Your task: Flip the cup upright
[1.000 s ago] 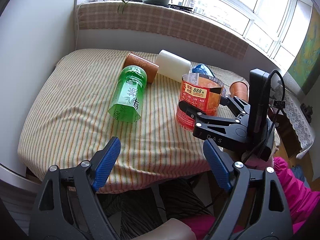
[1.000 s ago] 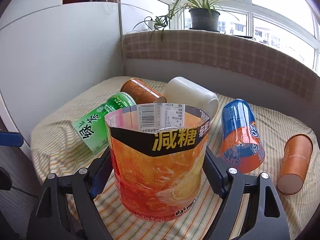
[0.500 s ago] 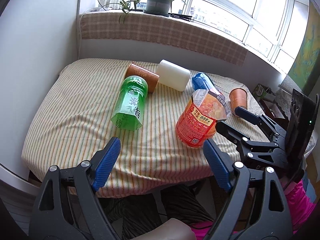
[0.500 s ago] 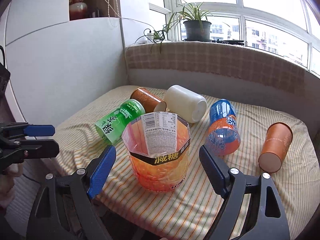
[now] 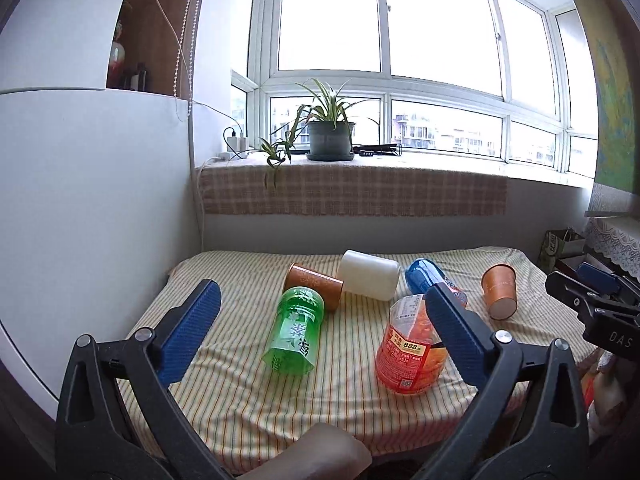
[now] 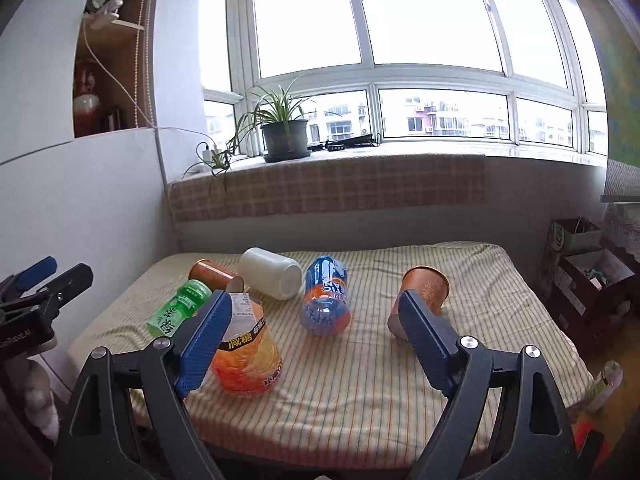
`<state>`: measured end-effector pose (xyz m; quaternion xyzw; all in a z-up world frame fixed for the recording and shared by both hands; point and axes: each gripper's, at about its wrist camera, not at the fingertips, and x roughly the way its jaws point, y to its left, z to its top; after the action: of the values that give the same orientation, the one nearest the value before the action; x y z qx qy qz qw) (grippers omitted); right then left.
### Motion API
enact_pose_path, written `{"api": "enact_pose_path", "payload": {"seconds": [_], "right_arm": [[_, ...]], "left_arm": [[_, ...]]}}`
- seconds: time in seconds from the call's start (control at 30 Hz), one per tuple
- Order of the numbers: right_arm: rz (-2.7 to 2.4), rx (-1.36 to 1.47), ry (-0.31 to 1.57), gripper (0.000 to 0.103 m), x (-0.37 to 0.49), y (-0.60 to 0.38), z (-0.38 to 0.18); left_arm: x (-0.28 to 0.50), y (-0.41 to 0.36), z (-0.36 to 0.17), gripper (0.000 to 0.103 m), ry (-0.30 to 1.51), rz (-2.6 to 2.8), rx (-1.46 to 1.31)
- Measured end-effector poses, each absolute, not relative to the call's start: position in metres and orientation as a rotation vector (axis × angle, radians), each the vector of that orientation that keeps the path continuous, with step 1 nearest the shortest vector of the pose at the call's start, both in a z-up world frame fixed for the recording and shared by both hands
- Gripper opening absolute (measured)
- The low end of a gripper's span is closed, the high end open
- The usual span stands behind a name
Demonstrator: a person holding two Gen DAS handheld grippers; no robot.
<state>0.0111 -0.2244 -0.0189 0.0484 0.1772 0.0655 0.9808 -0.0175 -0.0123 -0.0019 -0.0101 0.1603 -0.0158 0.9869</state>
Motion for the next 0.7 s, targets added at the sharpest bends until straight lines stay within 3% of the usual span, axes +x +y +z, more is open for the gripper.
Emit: {"api": "enact_pose_path", "payload": {"seconds": [0.7], "right_arm": [[0.105, 0.07, 0.336, 0.086, 0.0026, -0.2183, -0.0191]], "left_arm": [[-0.0255, -0.01, -0.003, 0.103, 0.326, -0.025, -0.033]]}}
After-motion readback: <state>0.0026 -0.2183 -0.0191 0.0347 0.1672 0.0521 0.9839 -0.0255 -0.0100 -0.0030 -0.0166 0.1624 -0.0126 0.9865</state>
